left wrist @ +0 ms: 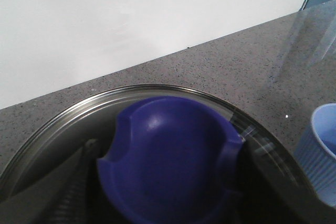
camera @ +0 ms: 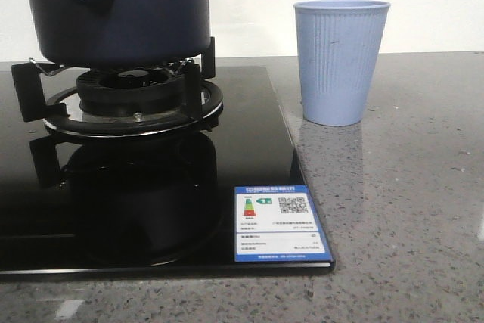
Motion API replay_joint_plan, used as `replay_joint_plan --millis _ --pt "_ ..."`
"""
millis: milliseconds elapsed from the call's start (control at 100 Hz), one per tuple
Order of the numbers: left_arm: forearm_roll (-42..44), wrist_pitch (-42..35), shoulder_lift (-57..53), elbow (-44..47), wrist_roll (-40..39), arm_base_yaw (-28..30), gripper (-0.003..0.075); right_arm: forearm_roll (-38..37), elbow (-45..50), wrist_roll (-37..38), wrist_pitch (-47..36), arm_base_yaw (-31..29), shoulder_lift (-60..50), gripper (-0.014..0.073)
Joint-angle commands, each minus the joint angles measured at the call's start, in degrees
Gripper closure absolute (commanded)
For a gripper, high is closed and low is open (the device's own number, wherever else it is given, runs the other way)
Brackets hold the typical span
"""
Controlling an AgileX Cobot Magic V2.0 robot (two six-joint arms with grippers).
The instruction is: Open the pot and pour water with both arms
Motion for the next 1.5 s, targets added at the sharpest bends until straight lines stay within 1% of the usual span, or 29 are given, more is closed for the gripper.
replay_joint_plan --millis 0,140,240,510,1130,1300,1490 --pt "-1.73 -1.54 -1.65 -1.97 -0.19 -0.39 0.0283 0.66 -1.99 -0.74 -3.93 -0.21 0.93 0.0055" --pt "-1.73 -1.54 -1.65 -1.97 -0.19 -0.39 0.0285 0.66 -1.99 -0.74 -3.93 -0.21 0.93 0.0055" --pt "-1.73 -1.54 -1.65 -1.97 -0.19 -0.39 0.0303 0.66 -1.99 -0.74 -3.79 -0.21 0.93 0.0055" --pt "-3.3 -1.54 -1.79 -2.05 -0.19 -0.39 0.0304 0.66 -1.99 -0.74 -3.79 -0.21 0.93 0.0055" --pt "-3.41 -1.38 -3.44 -8.6 -0.19 -0.28 0.0304 0.77 -2.25 -0.74 -1.53 -0.21 1.02 0.0055" --pt "-4.13 -1.38 -3.94 -8.85 -0.19 1.37 0.0304 0.77 -5.07 -0.84 0.03 -0.21 2.75 0.0055" --pt "-4.69 -1.26 -4.87 -8.85 -0.19 4.19 0.0304 1.27 -8.78 -3.97 2.6 -0.21 7.91 0.0055"
